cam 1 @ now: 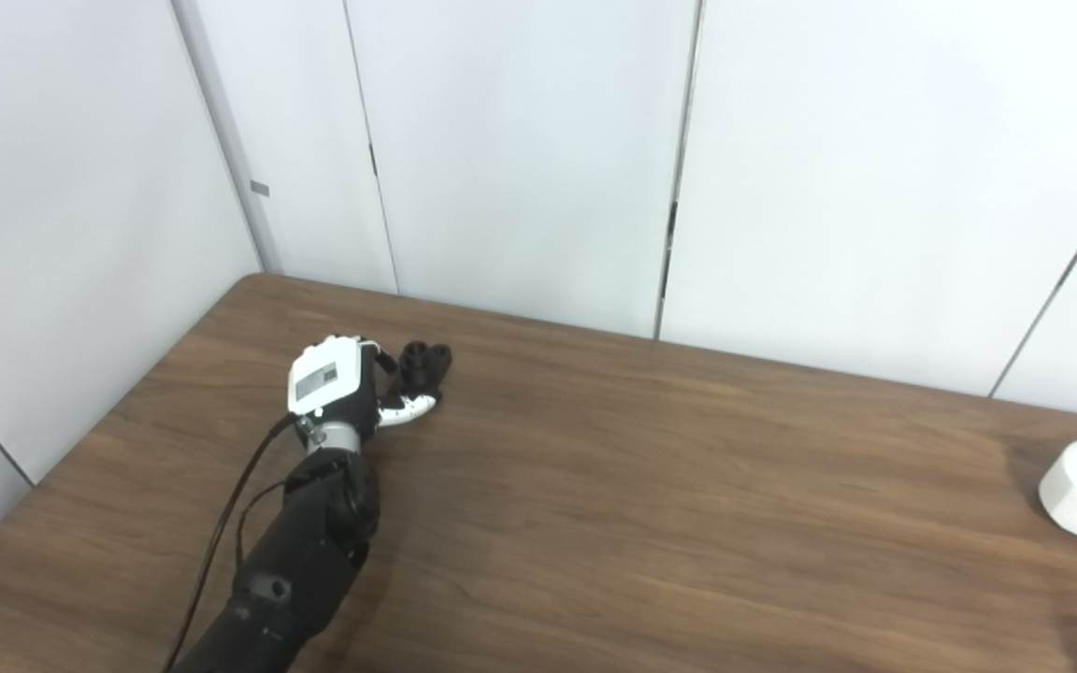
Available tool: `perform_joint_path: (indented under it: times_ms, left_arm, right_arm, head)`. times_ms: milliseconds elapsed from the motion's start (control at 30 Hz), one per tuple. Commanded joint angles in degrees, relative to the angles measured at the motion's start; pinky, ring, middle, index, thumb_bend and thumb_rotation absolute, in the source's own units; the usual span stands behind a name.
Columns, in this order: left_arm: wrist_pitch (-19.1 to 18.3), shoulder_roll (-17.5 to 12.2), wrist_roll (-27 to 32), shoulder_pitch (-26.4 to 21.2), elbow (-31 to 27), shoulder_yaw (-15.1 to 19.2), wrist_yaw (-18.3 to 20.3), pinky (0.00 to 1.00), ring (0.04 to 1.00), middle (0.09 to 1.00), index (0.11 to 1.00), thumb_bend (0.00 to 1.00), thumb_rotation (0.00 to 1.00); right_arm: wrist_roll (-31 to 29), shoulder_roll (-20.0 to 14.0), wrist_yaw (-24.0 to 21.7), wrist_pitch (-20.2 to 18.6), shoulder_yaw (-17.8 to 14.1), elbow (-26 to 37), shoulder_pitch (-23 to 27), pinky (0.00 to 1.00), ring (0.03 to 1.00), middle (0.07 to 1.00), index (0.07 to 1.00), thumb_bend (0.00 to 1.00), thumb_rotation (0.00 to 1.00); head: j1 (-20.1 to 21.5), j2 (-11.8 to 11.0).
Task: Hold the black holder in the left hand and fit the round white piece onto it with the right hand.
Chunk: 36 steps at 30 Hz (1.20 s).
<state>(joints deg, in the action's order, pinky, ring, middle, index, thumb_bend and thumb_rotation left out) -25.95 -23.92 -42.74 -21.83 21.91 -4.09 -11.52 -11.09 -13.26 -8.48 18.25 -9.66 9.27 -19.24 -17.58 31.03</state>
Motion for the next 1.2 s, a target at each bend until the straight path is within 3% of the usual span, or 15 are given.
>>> perform_joint_path:
  times_ms: [0,67,167,400,867,1167]
  left_arm:
    - [-0.3,-0.5,1.0,0.3,0.7,-0.3,0.7,1.0,0.944,0.855,0.562,0.8,0.22]
    - [0.4,-0.5,2.1,0.6,0.4,0.1,0.5,1.0,0.942,0.841,0.503,0.58,0.1]
    - [1.6,-0.6,3.8,0.9,0.0,0.4,0.5,1.0,0.925,0.809,0.486,0.53,0.06]
    - [2.6,-1.2,4.9,0.6,0.2,-0.4,0.9,0.97,0.894,0.779,0.485,0.52,0.05]
    - [2.4,-1.8,6.6,0.4,0.7,-1.5,2.0,0.94,0.892,0.803,0.485,0.52,0.05]
    - [3.1,-2.0,7.9,4.1,-7.0,-2.1,4.0,0.95,0.882,0.799,0.486,0.52,0.05]
  right_arm:
    - [-0.7,1.8,-0.7,-2.1,2.2,-1.9,-1.9,1.0,1.0,0.956,1.0,0.66,1.0]
    - [-0.6,1.9,-0.6,-2.1,2.1,-1.8,-2.0,1.0,1.0,0.953,1.0,0.67,1.0]
    - [-0.9,1.8,-0.8,-2.1,2.2,-1.8,-2.0,1.0,1.0,0.955,1.0,0.68,1.0]
    - [-0.9,2.0,-0.7,-1.9,2.2,-1.9,-1.9,1.0,1.0,0.95,1.0,0.68,1.0]
    - [-1.3,2.0,-0.8,-1.2,2.2,-2.7,-1.7,1.0,1.0,0.947,1.0,0.68,1.0]
    - [-0.8,2.1,-0.5,-1.8,2.3,-1.9,-1.8,1.0,1.0,0.947,1.0,0.68,1.0]
  head:
    - [0.1,0.1]
    - [0.1,0.1]
    - [0.1,0.1]
    - [0.4,0.0]
    - [0.7,-0.1]
    - [1.3,0.3]
